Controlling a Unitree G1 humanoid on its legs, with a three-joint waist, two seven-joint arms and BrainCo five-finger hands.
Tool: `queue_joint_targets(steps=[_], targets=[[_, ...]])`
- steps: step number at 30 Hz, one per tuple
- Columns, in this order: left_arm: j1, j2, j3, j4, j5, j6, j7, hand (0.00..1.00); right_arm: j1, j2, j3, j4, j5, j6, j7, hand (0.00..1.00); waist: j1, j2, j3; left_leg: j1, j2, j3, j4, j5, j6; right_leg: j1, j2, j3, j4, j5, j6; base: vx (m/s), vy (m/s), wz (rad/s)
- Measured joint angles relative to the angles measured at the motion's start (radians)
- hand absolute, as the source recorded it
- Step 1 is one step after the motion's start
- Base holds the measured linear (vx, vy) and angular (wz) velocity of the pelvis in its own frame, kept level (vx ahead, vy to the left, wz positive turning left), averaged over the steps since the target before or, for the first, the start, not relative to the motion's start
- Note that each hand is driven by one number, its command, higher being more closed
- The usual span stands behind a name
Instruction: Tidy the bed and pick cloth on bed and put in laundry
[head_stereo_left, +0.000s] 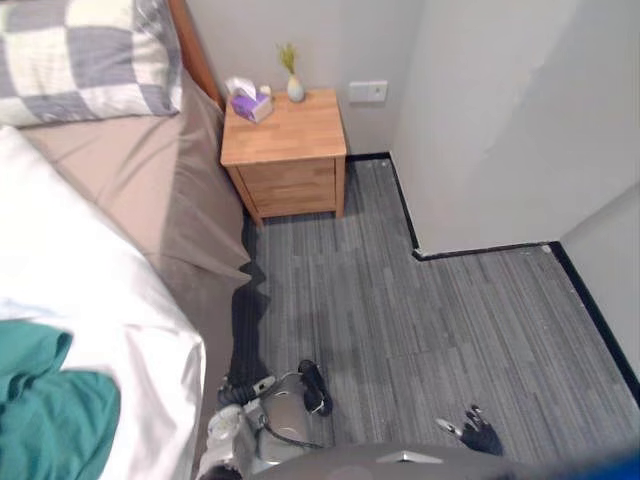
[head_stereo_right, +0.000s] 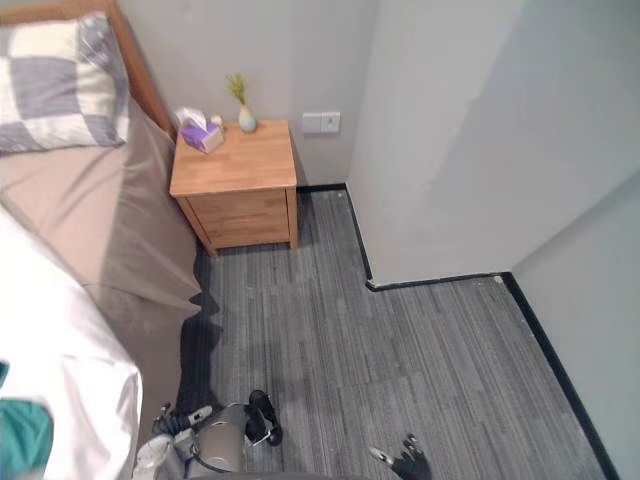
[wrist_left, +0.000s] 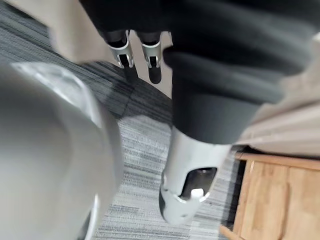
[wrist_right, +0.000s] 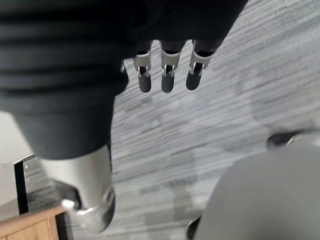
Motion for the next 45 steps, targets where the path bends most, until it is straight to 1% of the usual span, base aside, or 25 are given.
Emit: queue_joint_targets(steps=[1,2,3,4,5,6,7,8,9,11,13,15,17,18,20,22,25,26,29,33,35,38,41,43,45], targets=[[0.013,0.008,0.013,0.003,-0.001,0.005,-0.005,0.00,-0.024,0.003,-0.012,0.010,-0.015,0.019,0.023,0.00,0.016,-0.005,0.003,0.014,0.038,0.015,0.115,-0.018,0.029,0.039,0.000,0.010,0.010,0.104,0.005,0.36,0.244,0.08],[0.025,0.020,0.004,0.006,0.017,0.001,-0.008,0.00,-0.035,0.010,-0.031,0.040,-0.026,0.035,0.032,0.00,0.029,-0.022,-0.028,0.037,-0.020,-0.001,0.063,-0.044,-0.016,0.039,-0.018,-0.005,0.106,0.167,0.067,0.26,0.207,0.17],[0.036,0.015,-0.014,0.009,0.035,0.004,-0.008,0.00,-0.036,-0.002,-0.042,0.057,-0.027,0.043,0.033,0.00,0.026,-0.003,-0.040,0.077,-0.050,-0.023,-0.011,-0.046,-0.008,0.015,-0.009,-0.023,0.197,0.209,0.115,0.13,0.201,0.91],[0.052,0.040,-0.056,0.038,0.055,0.000,-0.013,0.00,-0.049,-0.005,-0.054,0.098,-0.023,0.076,0.026,0.00,-0.001,-0.028,-0.066,0.177,-0.148,-0.082,-0.110,-0.097,-0.026,-0.104,-0.051,-0.035,0.522,0.349,0.154,0.15,0.153,1.06],[0.049,0.047,-0.070,0.046,0.058,-0.001,-0.013,0.00,-0.056,-0.006,-0.046,0.105,-0.023,0.086,0.026,0.00,-0.011,-0.038,-0.064,0.211,-0.180,-0.096,-0.139,-0.102,-0.023,-0.172,-0.075,-0.044,0.679,0.322,0.141,0.29,0.174,1.27],[0.042,0.044,-0.076,0.065,0.073,-0.001,-0.012,0.00,-0.059,-0.011,-0.032,0.103,-0.023,0.099,0.025,0.00,-0.021,-0.032,-0.058,0.259,-0.206,-0.119,-0.161,-0.113,-0.017,-0.263,-0.100,-0.068,0.842,0.245,0.119,0.43,0.169,0.78],[0.035,0.041,-0.082,0.083,0.077,0.001,-0.008,0.00,-0.056,-0.016,-0.026,0.098,-0.020,0.106,0.029,0.00,-0.027,-0.020,-0.053,0.289,-0.216,-0.139,-0.175,-0.117,-0.016,-0.303,-0.113,-0.084,0.901,0.204,0.107,0.34,0.182,1.11],[0.027,0.040,-0.117,0.118,0.070,0.002,-0.006,0.00,-0.052,-0.045,-0.012,0.095,-0.024,0.106,0.019,0.00,-0.042,0.016,-0.035,0.389,-0.230,-0.203,-0.237,-0.118,-0.017,-0.395,-0.127,-0.125,0.956,0.086,0.068,0.12,0.210,1.31],[0.028,0.042,-0.135,0.120,0.066,0.001,-0.007,0.00,-0.052,-0.052,-0.009,0.097,-0.021,0.105,0.007,0.00,-0.053,0.036,-0.026,0.457,-0.230,-0.255,-0.285,-0.113,-0.025,-0.454,-0.118,-0.133,0.918,0.014,0.064,-0.11,0.134,1.36],[0.023,0.041,-0.140,0.135,0.062,0.001,-0.011,0.00,-0.050,-0.050,-0.006,0.096,-0.022,0.110,-0.008,0.00,-0.059,0.038,-0.027,0.516,-0.228,-0.350,-0.333,-0.110,-0.031,-0.528,-0.087,-0.115,0.769,-0.029,0.066,-0.20,0.086,1.42],[0.013,0.026,-0.123,0.136,0.038,0.002,-0.025,0.00,-0.045,-0.047,-0.002,0.092,-0.019,0.118,-0.017,0.00,-0.065,0.037,-0.027,0.531,-0.215,-0.463,-0.348,-0.117,-0.045,-0.566,-0.039,-0.041,0.556,-0.029,0.061,-0.22,-0.010,1.85],[0.016,0.012,-0.069,0.122,0.028,0.003,-0.030,0.00,-0.044,-0.048,0.045,0.092,-0.018,0.129,-0.023,0.00,-0.077,0.032,-0.026,0.523,-0.196,-0.632,-0.327,-0.160,-0.090,-0.565,0.044,0.133,0.287,-0.011,0.077,-0.15,-0.193,2.17],[0.023,0.008,-0.046,0.119,0.028,0.009,-0.030,0.00,-0.038,-0.067,0.080,0.091,-0.003,0.133,-0.029,0.00,-0.073,0.025,-0.013,0.527,-0.190,-0.725,-0.276,-0.217,-0.133,-0.522,0.056,0.162,0.220,0.019,0.079,0.15,-0.270,1.71],[0.037,-0.021,-0.043,0.101,0.026,0.011,-0.030,0.00,-0.045,-0.092,0.085,0.084,-0.003,0.140,-0.028,0.00,-0.041,0.061,-0.028,0.517,-0.150,-0.711,-0.271,-0.204,-0.160,-0.514,0.063,0.114,0.234,0.003,0.050,0.33,-0.218,1.28],[0.047,-0.044,-0.045,0.077,0.031,-0.001,-0.030,0.00,-0.062,-0.119,0.114,0.060,-0.002,0.152,-0.019,0.00,-0.039,0.093,-0.031,0.506,-0.112,-0.672,-0.287,-0.173,-0.201,-0.486,0.053,0.016,0.233,-0.020,0.021,0.34,-0.109,1.34],[0.054,-0.040,-0.043,0.072,0.031,-0.012,-0.030,0.00,-0.070,-0.121,0.129,0.051,-0.001,0.170,-0.007,0.00,-0.048,0.087,-0.030,0.506,-0.083,-0.605,-0.313,-0.117,-0.213,-0.434,0.029,-0.083,0.217,-0.030,0.004,0.25,-0.066,1.71],[0.063,-0.034,-0.043,0.050,0.028,-0.027,-0.021,0.00,-0.068,-0.113,0.128,0.051,0.001,0.195,0.016,0.00,-0.052,0.072,-0.031,0.479,-0.047,-0.387,-0.311,-0.059,-0.216,-0.336,-0.020,-0.242,0.193,-0.036,-0.008,0.10,0.060,1.94],[0.065,-0.033,-0.043,0.036,0.033,-0.029,-0.021,0.00,-0.063,-0.111,0.128,0.049,0.012,0.200,0.023,0.00,-0.052,0.066,-0.033,0.467,-0.041,-0.299,-0.313,-0.037,-0.221,-0.300,-0.038,-0.297,0.187,-0.036,-0.007,0.03,0.187,2.32],[0.106,-0.023,-0.015,0.023,0.045,-0.044,-0.031,0.00,-0.051,-0.089,0.129,0.047,0.060,0.215,0.030,0.00,-0.047,0.039,-0.071,0.438,-0.046,-0.183,-0.335,-0.001,-0.220,-0.237,-0.066,-0.371,0.164,-0.036,-0.007,0.00,0.209,2.17],[0.183,0.011,0.033,0.011,0.115,-0.059,-0.051,0.00,-0.087,-0.058,0.137,0.053,0.091,0.217,0.061,0.00,-0.006,0.011,-0.095,0.438,-0.054,-0.183,-0.360,0.017,-0.221,-0.201,-0.061,-0.369,0.125,-0.023,0.015,0.01,0.059,0.57],[0.199,0.016,0.051,0.055,0.128,-0.066,-0.054,0.00,-0.104,-0.034,0.145,0.066,0.092,0.217,0.079,0.00,0.002,0.005,-0.102,0.436,-0.070,-0.184,-0.410,0.067,-0.221,-0.199,-0.061,-0.364,0.086,0.003,0.035,-0.04,-0.017,-0.02],[0.185,0.015,0.045,0.080,0.129,-0.067,-0.075,0.00,-0.124,-0.039,0.144,0.115,0.101,0.225,0.091,0.00,0.004,0.013,-0.099,0.442,-0.093,-0.184,-0.489,0.141,-0.222,-0.200,-0.060,-0.351,0.040,0.030,0.047,-0.09,-0.007,0.08],[0.174,0.010,0.031,0.102,0.174,-0.067,-0.093,0.00,-0.126,-0.061,0.124,0.117,0.137,0.225,0.087,0.00,-0.005,0.050,-0.091,0.471,-0.110,-0.201,-0.593,0.185,-0.223,-0.199,-0.052,-0.347,0.010,0.033,0.052,-0.13,-0.001,0.04],[0.169,0.013,0.005,0.117,0.205,-0.068,-0.102,0.00,-0.131,-0.064,0.114,0.123,0.158,0.225,0.078,0.00,-0.014,0.065,-0.084,0.471,-0.118,-0.222,-0.594,0.184,-0.223,-0.194,-0.057,-0.346,0.002,0.032,0.053,-0.16,0.022,0.03],[0.170,0.019,-0.009,0.117,0.204,-0.067,-0.114,0.00,-0.131,-0.075,0.114,0.124,0.167,0.223,0.070,0.00,-0.022,0.059,-0.081,0.471,-0.139,-0.237,-0.595,0.166,-0.215,-0.202,-0.079,-0.348,0.006,-0.006,0.057,-0.18,0.064,0.00]])
